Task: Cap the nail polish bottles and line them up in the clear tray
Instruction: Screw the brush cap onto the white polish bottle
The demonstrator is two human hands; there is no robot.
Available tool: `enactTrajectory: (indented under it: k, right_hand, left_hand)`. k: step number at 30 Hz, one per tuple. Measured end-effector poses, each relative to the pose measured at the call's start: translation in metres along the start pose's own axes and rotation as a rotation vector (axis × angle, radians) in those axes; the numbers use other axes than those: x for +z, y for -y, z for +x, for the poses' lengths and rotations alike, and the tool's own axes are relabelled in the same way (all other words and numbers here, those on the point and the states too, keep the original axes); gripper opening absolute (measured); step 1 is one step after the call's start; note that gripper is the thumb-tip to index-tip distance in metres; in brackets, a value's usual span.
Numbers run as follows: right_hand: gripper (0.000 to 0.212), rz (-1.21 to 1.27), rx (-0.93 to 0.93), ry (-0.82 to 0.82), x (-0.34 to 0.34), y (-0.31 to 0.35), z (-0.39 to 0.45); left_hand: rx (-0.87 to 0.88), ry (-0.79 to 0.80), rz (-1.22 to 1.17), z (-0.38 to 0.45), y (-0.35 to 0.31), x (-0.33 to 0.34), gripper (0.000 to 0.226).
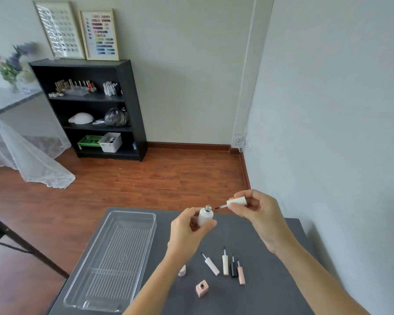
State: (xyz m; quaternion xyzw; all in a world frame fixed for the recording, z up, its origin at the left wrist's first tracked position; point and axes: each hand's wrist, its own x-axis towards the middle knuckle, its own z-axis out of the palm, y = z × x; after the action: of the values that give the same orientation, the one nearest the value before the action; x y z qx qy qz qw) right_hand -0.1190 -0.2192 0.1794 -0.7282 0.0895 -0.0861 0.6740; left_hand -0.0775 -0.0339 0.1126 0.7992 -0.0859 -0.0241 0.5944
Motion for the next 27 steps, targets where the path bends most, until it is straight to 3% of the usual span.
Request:
enactTrajectory:
  k: [3, 8, 14, 27]
  right_hand:
    - [0.011, -0.071, -0.174, -0.008, -0.004, 0.032, -0.002]
    - [0.007, -0.429, -0.401, 0.088, -0.015, 0.07, -0.004]
    - [0.007, -0.643, -0.496, 0.248, -0.023, 0.097, -0.004]
    - [0.009, -0.757, -0.491, 0.457, -0.014, 0.116, -0.001]
  left_hand:
    - [0.03, -0.061, -0.055, -0.013, -0.027, -0.002, 0.021]
    - [0.11, -0.15, -0.043, -0.03, -0.056, -0.004, 0.023]
    - [0.145, -0.176, -0.052, -0.039, -0.074, -0.004, 0.023]
    - [0.158, -0.161, -0.1, -0.044, -0.102, -0.001, 0.022]
